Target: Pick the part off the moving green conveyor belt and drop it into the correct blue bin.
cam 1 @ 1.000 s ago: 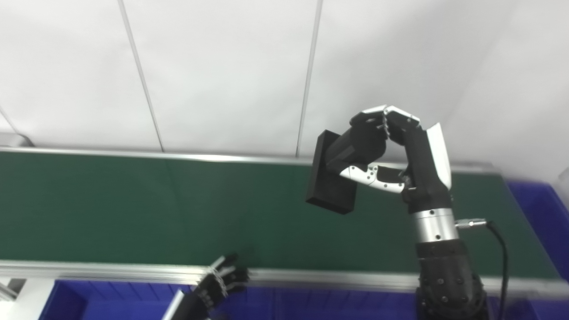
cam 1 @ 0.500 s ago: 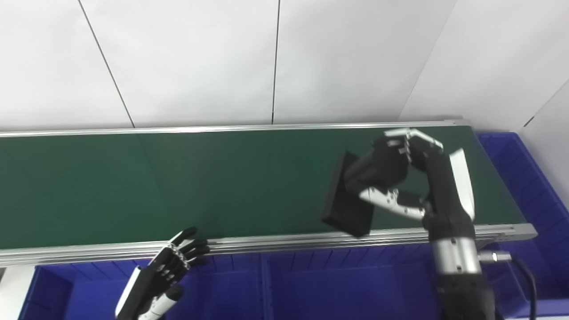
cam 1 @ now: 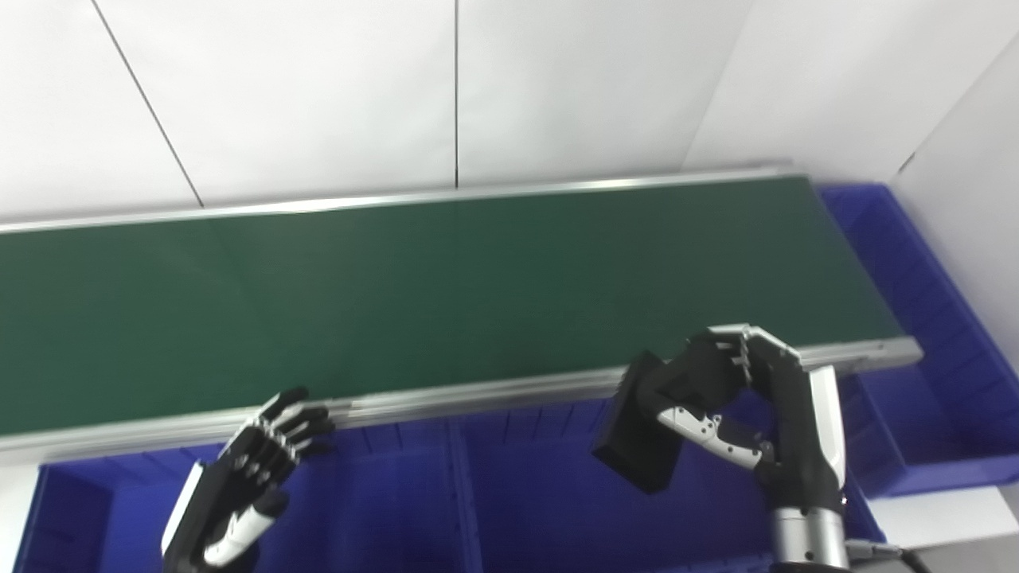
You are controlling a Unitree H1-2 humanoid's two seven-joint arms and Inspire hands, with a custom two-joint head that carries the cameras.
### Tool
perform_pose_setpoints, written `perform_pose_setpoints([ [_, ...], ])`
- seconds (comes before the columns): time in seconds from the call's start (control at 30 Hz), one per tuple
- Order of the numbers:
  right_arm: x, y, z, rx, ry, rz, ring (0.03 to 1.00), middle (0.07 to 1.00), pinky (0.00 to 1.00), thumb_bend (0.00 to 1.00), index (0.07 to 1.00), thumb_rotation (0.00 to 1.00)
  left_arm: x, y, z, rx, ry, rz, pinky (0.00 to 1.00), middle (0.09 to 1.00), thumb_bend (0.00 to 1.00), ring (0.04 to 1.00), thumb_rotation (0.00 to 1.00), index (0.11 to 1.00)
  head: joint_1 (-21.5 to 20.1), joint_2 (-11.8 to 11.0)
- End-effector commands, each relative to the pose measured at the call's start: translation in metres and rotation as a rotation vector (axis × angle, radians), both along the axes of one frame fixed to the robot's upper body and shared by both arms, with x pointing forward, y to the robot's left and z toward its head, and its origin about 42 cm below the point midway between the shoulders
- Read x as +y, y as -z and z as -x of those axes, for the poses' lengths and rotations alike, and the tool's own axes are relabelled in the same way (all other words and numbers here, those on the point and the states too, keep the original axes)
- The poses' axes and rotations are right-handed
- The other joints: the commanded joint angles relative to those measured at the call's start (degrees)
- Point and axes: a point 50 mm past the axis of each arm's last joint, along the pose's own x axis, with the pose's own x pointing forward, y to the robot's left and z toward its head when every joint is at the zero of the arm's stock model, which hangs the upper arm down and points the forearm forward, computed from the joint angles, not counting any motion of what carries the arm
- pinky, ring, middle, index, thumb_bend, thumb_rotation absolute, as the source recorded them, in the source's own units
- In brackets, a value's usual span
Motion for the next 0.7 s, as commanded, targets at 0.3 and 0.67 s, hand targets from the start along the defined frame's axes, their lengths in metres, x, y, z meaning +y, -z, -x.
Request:
perform_pose_setpoints([
  [0.3,-0.017,0.08,0.006,0.037,0.118,-0.071,0.419,0.483,0.39,0.52,0.521,0.0,-0.008,-0.018,-0.001,-0.052,0.016,0.007,0.69,0.767,0.86,0.744,0.49,0.832,2.38,0.76],
  [0.67,-0.015,0.109,0.003,0.081,0.178,-0.122,0.421,0.483,0.39,0.52,0.522,0.0,-0.015,-0.025,0.003,-0.053,0.011,0.002,0.69,0.772,0.86,0.746,0.5,0.837,3.24,1.12],
])
